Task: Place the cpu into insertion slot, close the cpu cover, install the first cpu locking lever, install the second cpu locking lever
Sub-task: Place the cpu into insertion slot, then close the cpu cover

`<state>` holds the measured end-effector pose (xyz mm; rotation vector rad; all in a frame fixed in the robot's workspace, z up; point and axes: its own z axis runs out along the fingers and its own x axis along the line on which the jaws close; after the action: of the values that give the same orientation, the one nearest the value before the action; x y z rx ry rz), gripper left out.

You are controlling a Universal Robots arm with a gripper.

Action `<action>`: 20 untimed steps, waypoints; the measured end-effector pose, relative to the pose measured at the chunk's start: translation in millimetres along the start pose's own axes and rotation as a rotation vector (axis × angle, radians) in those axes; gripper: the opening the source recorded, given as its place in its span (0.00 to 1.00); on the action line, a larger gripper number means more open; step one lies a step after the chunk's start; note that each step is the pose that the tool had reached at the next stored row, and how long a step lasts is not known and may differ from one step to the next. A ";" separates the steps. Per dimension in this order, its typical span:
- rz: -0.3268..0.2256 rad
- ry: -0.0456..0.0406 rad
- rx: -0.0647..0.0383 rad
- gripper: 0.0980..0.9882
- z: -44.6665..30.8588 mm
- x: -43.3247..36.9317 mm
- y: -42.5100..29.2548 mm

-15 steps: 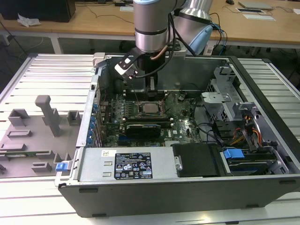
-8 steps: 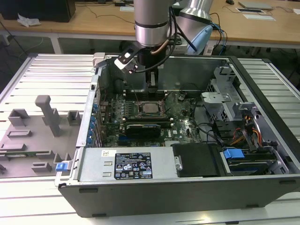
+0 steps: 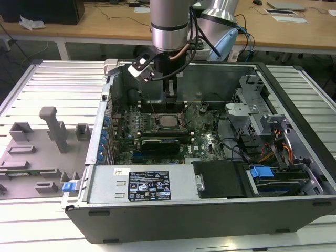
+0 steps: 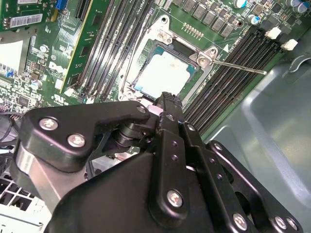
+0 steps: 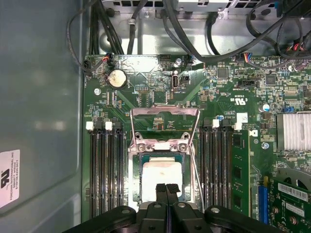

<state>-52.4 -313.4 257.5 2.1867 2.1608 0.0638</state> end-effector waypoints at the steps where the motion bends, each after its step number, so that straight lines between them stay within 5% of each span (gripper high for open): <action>1: 0.000 -0.0001 0.000 0.01 0.0 0.0 0.0; 12: 0.000 0.0000 0.000 0.01 -0.2 0.0 0.0; 17: 0.000 0.0001 0.000 0.01 -9.2 -0.1 0.7; 18: 0.000 0.0014 0.022 0.01 -9.1 -0.2 2.0; 20: 0.000 0.0017 0.030 0.01 -9.1 -0.2 2.2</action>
<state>-50.9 -313.5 266.8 2.2027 2.1770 0.0338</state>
